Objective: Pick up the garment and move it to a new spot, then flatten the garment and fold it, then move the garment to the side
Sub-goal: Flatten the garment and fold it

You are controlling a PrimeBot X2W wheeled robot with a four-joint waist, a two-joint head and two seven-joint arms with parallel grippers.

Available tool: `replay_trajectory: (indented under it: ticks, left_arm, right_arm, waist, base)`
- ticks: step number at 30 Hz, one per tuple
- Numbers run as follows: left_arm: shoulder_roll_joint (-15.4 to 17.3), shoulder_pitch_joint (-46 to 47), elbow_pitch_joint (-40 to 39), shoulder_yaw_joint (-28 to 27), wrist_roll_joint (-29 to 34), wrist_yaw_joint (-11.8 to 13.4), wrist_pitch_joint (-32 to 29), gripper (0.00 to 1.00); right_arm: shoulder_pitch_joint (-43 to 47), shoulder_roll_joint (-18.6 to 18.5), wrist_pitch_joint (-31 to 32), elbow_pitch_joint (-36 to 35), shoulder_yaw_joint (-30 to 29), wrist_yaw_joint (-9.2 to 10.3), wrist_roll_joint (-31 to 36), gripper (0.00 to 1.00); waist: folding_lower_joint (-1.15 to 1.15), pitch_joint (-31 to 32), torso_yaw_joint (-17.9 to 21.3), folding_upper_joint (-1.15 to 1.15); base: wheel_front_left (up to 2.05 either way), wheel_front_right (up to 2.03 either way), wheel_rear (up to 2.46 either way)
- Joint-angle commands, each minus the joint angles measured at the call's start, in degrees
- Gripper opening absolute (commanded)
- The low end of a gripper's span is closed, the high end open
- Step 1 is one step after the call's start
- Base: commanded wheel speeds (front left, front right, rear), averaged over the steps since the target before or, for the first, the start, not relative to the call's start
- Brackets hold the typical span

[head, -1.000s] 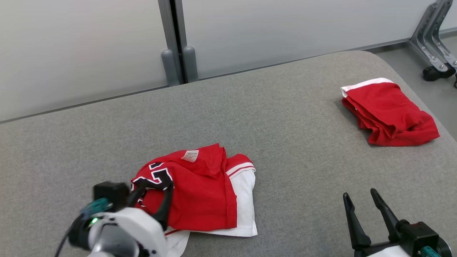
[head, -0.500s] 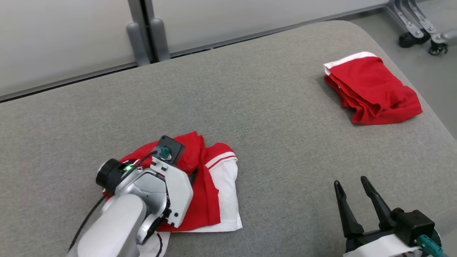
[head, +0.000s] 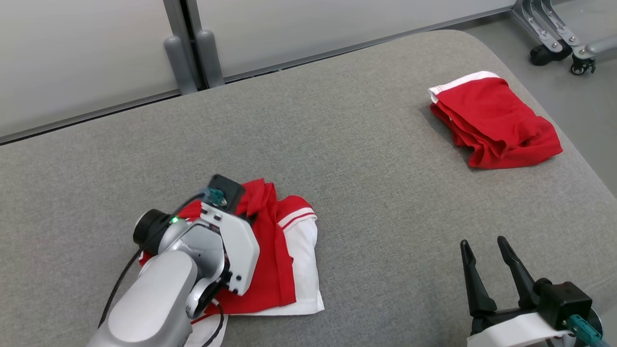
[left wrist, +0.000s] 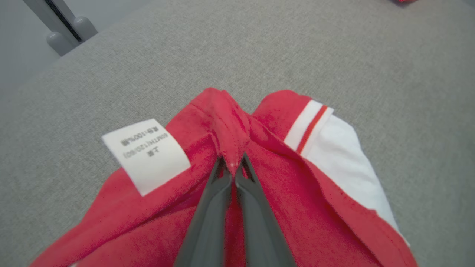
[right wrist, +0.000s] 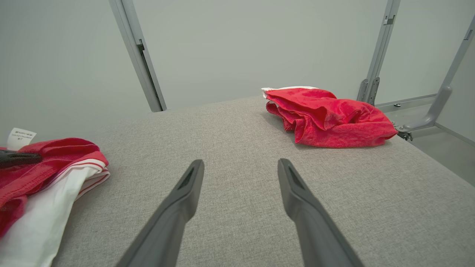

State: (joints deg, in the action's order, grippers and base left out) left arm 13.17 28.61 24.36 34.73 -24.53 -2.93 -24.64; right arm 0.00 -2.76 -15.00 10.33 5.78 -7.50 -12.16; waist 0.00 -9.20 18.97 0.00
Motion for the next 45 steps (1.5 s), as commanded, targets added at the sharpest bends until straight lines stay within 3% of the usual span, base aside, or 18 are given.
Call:
replay_trajectory:
  ticks: [1,7,16,27,41,45]
  left_arm:
    - [-0.2,1.03,-0.32,-0.9,-0.82,0.5,0.92,0.0]
    - [-2.22,2.83,-5.26,-5.95,-3.88,2.49,7.6,0.0]
    - [0.21,8.49,-14.1,-13.34,-5.19,5.6,12.16,0.0]
    - [3.89,14.83,-25.03,-17.03,-6.18,6.32,9.05,0.0]
    - [3.35,14.17,-34.78,-16.18,-8.35,7.1,5.65,0.0]
    - [1.77,13.51,-36.23,-15.0,-9.82,6.98,4.99,0.0]
  right_arm:
    - [0.24,-0.26,-0.26,0.09,-0.23,0.01,0.01,1.0]
    - [1.2,-0.26,-0.26,0.39,-0.56,0.01,0.72,1.0]
    - [2.24,-0.28,-0.26,0.84,-0.83,0.01,1.78,1.0]
    - [3.56,-0.27,-0.27,0.98,-1.12,0.01,2.57,1.0]
    - [3.44,-0.27,-0.27,0.82,-0.78,0.01,1.01,1.0]
    - [2.98,-0.28,-0.27,0.58,-0.64,0.01,0.56,1.0]
  waist:
    - [0.0,0.38,-0.31,0.0]
    - [0.0,2.26,-1.51,0.0]
    - [0.0,5.6,-3.02,0.0]
    - [0.0,8.01,-3.77,0.0]
    - [0.0,8.11,-3.78,0.0]
    - [0.0,7.12,-3.82,0.0]
  base:
    - [0.0,0.0,0.0]
    - [0.0,0.0,0.0]
    - [0.0,0.0,0.0]
    - [0.0,0.0,0.0]
    - [0.0,0.0,0.0]
    - [0.0,0.0,0.0]
